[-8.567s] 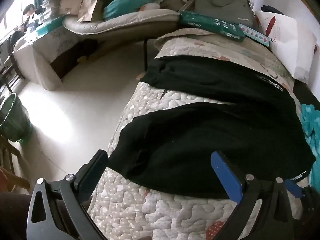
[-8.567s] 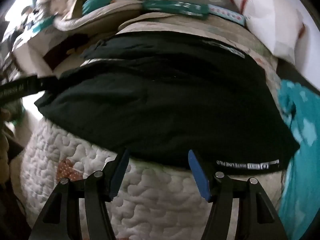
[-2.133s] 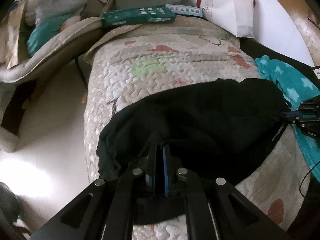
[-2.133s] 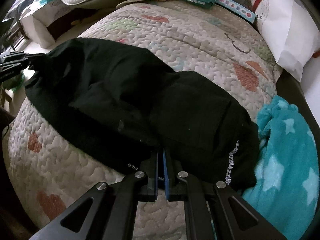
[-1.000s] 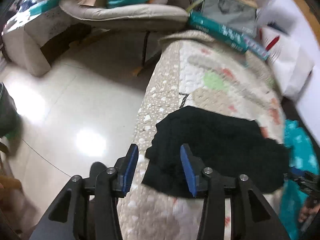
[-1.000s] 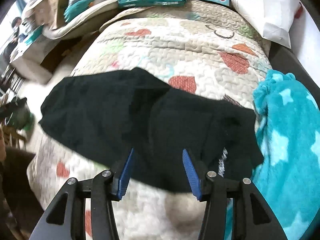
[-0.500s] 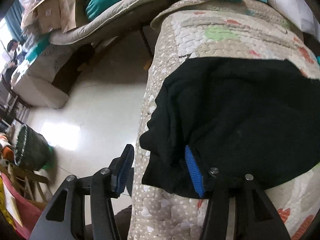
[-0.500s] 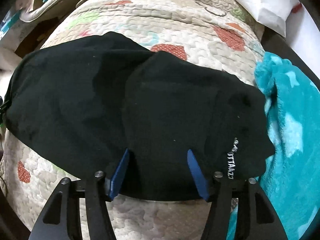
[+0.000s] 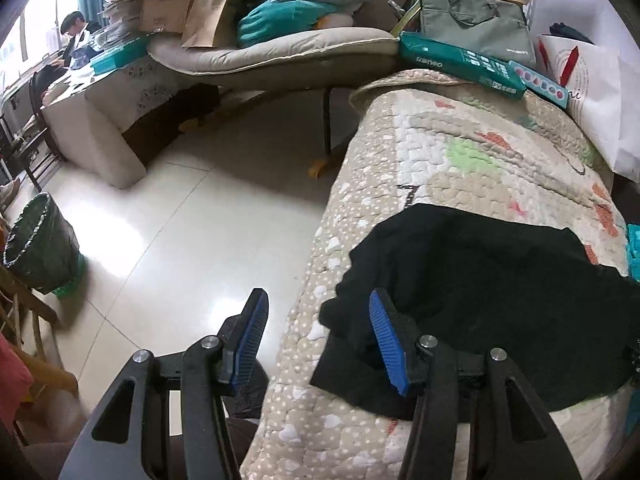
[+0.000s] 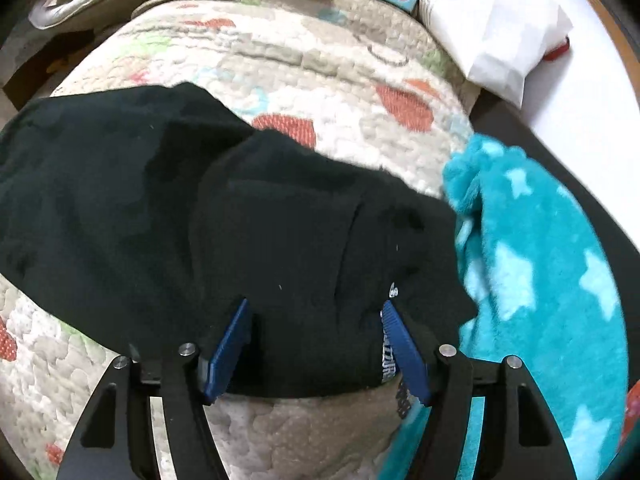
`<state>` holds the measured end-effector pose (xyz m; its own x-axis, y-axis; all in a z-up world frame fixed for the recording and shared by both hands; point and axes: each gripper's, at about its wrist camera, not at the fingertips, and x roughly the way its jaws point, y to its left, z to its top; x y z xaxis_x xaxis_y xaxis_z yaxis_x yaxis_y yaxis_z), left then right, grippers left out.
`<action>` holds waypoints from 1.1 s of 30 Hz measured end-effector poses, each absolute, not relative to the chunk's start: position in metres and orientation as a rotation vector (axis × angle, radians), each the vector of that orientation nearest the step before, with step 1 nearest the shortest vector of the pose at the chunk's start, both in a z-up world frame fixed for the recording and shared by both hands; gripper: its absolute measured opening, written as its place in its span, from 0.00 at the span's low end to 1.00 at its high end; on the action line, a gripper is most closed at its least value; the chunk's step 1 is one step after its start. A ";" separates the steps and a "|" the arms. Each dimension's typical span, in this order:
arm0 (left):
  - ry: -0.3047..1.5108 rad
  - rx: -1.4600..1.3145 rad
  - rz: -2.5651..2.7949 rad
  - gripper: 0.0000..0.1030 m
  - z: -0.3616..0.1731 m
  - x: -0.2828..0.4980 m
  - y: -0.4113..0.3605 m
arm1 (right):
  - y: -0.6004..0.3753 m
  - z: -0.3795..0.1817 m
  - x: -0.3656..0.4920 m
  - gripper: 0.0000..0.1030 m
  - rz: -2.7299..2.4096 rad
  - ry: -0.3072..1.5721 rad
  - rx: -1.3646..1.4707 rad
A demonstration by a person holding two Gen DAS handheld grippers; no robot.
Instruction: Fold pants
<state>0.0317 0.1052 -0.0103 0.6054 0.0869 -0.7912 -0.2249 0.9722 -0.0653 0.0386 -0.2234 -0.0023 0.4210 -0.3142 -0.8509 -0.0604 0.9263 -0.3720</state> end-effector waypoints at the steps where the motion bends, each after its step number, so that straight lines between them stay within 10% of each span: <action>1: 0.905 -0.171 0.173 0.50 -0.010 0.032 0.105 | -0.221 0.000 0.038 0.71 -0.163 1.119 -0.379; 25: 1.034 -0.477 0.272 0.51 -0.043 0.054 0.156 | -0.198 -0.011 0.210 0.59 0.234 1.167 0.041; 27: 1.049 -0.513 0.307 0.51 -0.048 0.052 0.168 | -0.187 -0.029 0.220 0.19 0.146 1.231 -0.107; 33: 1.081 -0.580 0.424 0.51 -0.058 0.042 0.194 | -0.170 -0.009 0.220 0.23 -0.085 1.147 -0.227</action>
